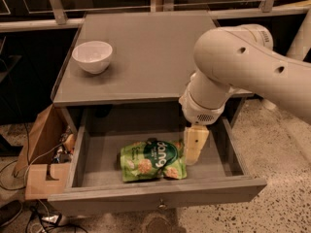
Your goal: Pick green rice chip bag from top drawer and place on counter
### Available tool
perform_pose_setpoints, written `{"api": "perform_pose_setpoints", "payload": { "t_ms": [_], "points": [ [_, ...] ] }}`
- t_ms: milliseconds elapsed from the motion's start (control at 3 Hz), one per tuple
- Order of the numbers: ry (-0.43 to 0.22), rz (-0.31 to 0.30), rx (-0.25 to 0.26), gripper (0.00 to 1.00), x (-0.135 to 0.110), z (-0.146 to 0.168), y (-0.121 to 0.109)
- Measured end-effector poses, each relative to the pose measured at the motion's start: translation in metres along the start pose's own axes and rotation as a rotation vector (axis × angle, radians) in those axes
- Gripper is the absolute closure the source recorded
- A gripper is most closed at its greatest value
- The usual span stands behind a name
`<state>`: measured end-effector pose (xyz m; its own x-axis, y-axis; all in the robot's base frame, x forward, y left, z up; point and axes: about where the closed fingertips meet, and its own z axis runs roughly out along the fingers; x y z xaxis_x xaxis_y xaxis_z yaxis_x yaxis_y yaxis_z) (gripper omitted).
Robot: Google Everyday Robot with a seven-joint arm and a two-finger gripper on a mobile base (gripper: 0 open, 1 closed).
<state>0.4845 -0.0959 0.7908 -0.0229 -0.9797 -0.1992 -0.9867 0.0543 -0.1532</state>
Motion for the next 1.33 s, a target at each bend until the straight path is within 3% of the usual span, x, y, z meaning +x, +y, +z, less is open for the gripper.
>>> {"api": "perform_pose_setpoints", "payload": {
  "t_ms": [333, 667, 1000, 1333],
  "points": [
    [0.006, -0.03, -0.022, 0.0, -0.008, 0.038, -0.003],
    [0.003, -0.03, -0.024, 0.0, -0.008, 0.039, -0.002],
    [-0.01, -0.024, -0.059, 0.0, -0.027, 0.083, 0.007],
    [-0.01, -0.024, -0.059, 0.0, -0.027, 0.083, 0.007]
  ]
}}
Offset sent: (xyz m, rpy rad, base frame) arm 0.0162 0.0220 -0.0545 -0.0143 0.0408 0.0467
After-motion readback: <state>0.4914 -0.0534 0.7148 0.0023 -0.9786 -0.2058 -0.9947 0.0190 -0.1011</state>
